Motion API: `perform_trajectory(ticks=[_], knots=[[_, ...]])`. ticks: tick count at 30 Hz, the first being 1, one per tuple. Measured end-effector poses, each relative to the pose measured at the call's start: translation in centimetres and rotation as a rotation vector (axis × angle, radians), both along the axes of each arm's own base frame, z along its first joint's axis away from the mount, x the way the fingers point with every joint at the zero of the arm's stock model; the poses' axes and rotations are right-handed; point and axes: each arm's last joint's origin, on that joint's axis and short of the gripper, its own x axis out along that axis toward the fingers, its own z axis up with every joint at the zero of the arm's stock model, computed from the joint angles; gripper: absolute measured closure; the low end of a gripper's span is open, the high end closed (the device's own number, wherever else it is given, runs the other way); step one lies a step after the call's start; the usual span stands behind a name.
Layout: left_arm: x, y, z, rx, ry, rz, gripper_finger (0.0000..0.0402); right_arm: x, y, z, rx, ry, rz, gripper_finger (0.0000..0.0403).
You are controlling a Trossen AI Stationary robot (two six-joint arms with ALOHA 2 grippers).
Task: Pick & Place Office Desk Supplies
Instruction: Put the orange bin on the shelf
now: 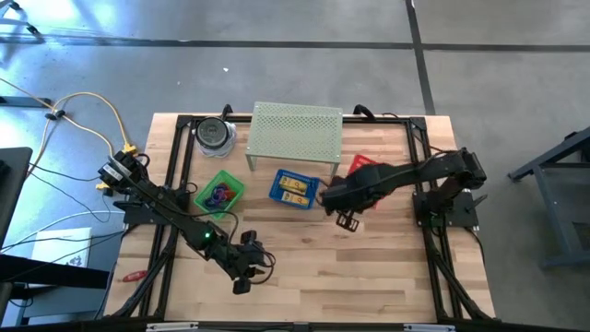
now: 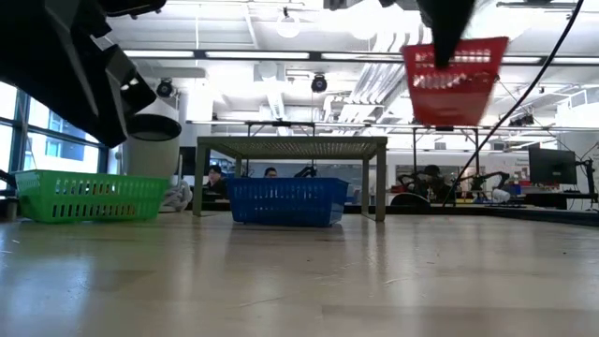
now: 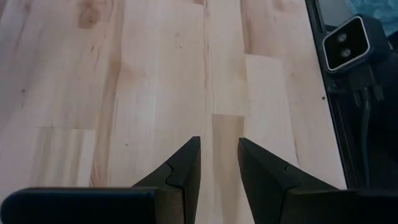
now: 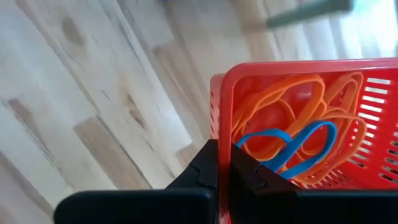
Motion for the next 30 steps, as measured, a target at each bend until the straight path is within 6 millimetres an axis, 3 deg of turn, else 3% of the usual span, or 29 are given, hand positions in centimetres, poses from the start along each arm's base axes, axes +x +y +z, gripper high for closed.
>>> perform_trajectory(ticks=[5, 9, 25, 30], knots=[[-0.2, -0.5, 0.1, -0.012, -0.01, -0.014, 0.0299, 0.5, -1.6, 2.2, -0.022, -0.063, 0.062, 0.0399], [-0.4, -0.8, 0.2, -0.038, -0.009, -0.006, 0.0299, 0.9, -3.5, 2.9, -0.032, -0.077, 0.131, 0.0399], [-0.5, -1.5, 0.5, -0.08, -0.045, -0.014, 0.0299, 2.9, -12.6, 3.5, -0.079, -0.247, 0.31, 0.0399], [-0.1, -0.9, 0.5, -0.07, -0.05, 0.0, 0.0299, 4.0, -14.6, 2.6, -0.062, -0.19, 0.32, 0.0399]])
